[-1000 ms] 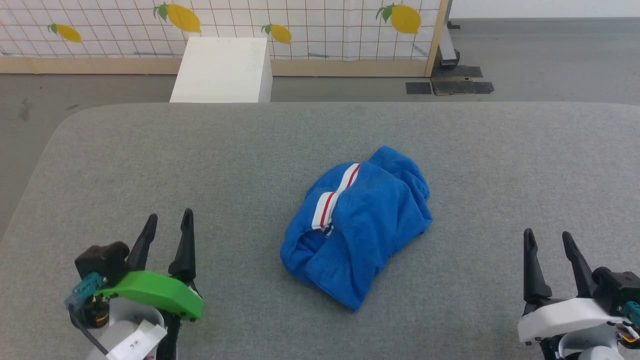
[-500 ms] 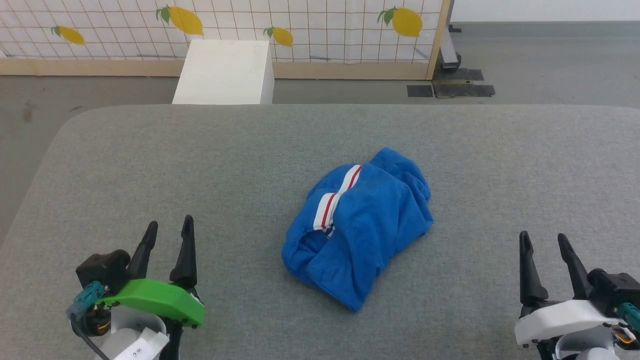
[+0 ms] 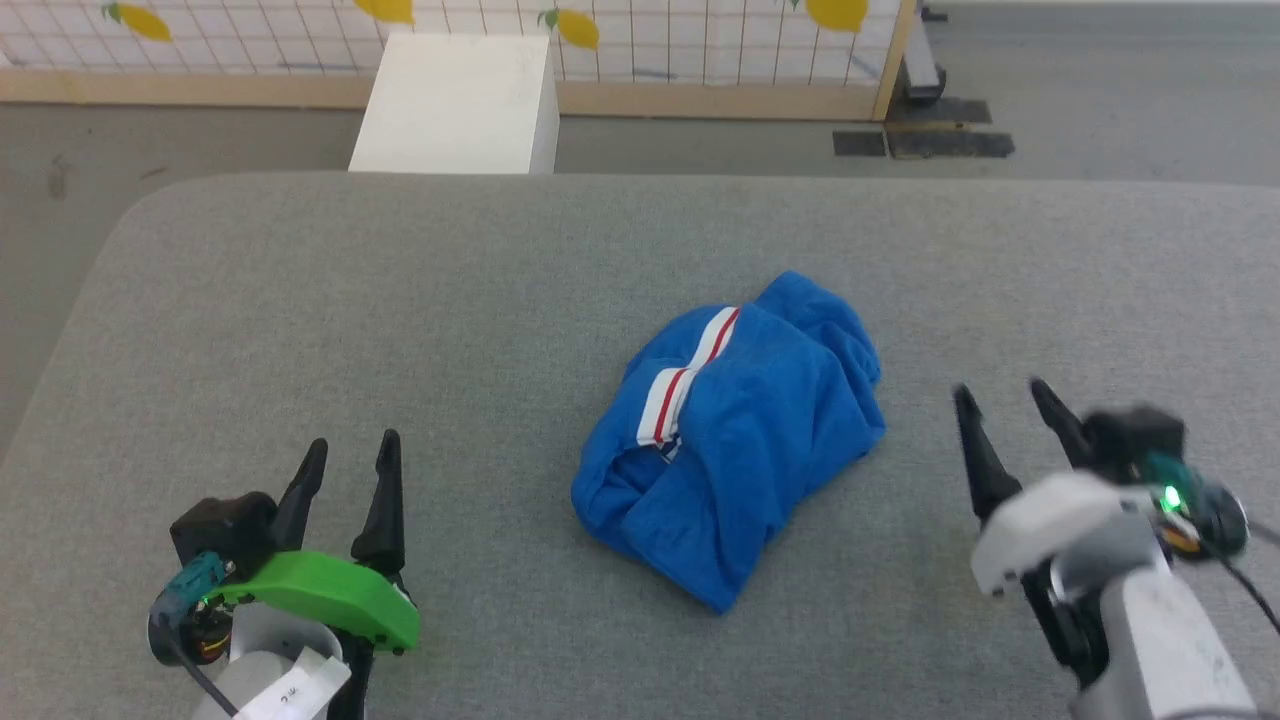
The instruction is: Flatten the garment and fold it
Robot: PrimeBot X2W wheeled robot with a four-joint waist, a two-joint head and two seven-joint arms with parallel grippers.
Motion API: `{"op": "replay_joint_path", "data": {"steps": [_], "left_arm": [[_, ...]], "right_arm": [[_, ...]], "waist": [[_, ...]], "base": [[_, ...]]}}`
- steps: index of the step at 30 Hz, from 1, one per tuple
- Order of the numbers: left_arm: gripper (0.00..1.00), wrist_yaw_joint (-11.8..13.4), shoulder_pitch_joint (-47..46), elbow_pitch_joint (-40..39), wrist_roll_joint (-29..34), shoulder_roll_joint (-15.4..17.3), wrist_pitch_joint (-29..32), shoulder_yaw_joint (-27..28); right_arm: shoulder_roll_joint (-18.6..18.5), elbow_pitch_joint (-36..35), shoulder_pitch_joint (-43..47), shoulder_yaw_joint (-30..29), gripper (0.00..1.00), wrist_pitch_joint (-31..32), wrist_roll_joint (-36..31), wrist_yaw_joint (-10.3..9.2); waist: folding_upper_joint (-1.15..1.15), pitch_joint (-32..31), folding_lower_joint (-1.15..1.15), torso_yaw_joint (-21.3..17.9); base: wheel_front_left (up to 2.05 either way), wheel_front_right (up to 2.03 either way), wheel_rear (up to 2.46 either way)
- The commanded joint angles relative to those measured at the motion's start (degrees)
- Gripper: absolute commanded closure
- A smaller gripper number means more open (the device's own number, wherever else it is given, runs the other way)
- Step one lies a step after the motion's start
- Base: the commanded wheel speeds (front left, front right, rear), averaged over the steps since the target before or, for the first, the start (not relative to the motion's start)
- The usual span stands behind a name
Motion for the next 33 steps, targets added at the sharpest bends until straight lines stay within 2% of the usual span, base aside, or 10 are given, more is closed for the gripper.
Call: {"op": "replay_joint_path", "data": {"steps": [1,9,13,19,25,26,27,28,33], "left_arm": [[0.0,0.56,-1.11,-0.24,-0.05,-0.01,0.43,-0.19],[0.0,1.07,-2.75,-1.56,-0.41,-0.62,0.93,-0.36],[0.0,1.19,-3.23,-1.93,-0.64,-0.83,0.81,-0.27],[0.0,1.14,-3.92,-1.94,-0.99,-1.48,0.58,-0.52],[0.0,0.98,-4.02,-1.3,-1.55,-1.82,0.33,-0.51],[0.0,0.95,-3.99,-1.15,-1.66,-1.88,0.29,-0.51],[0.0,0.92,-3.97,-1.03,-1.77,-1.92,0.27,-0.5],[0.0,0.89,-3.92,-0.86,-1.89,-1.94,0.24,-0.48],[0.0,0.87,-3.52,-0.48,-2.24,-1.89,0.05,-0.36]], "right_arm": [[-0.93,0.72,-2.89,1.2,0.0,3.3,0.11,-0.09],[-8.27,3.48,-15.14,15.35,0.0,28.53,5.79,-0.09],[-12.16,3.12,-19.48,22.89,0.0,38.36,9.08,-0.09],[-16.18,2.38,-22.56,33.14,0.0,47.58,14.18,-0.09],[-18.28,2.04,-22.94,39.4,0.0,50.02,18.84,-0.09],[-18.6,2.04,-22.99,40.02,0.58,50.09,19.56,-0.09],[-18.81,1.94,-23.09,40.27,0.87,49.72,20.0,-0.09],[-19.06,1.95,-23.12,40.57,1.0,49.37,20.46,-0.09],[-19.76,1.03,-23.6,39.21,1.0,45.78,22.4,-0.09]], "waist": [[0.0,1.56,0.0,0.87],[0.0,5.84,0.0,3.39],[0.0,7.6,0.0,4.4],[0.0,9.41,0.0,5.7],[0.0,9.82,0.0,5.99],[0.0,9.73,0.0,5.97],[0.0,9.63,0.0,5.93],[0.0,9.41,0.0,5.82],[0.0,8.02,0.0,4.83]], "base": [[0.0,0.0,0.0],[0.0,0.0,0.0],[0.0,0.0,0.0],[0.0,0.0,0.0],[0.0,0.0,0.0],[0.0,0.0,0.0],[0.0,0.0,0.0],[0.0,0.0,0.0],[0.0,0.0,0.0]]}}
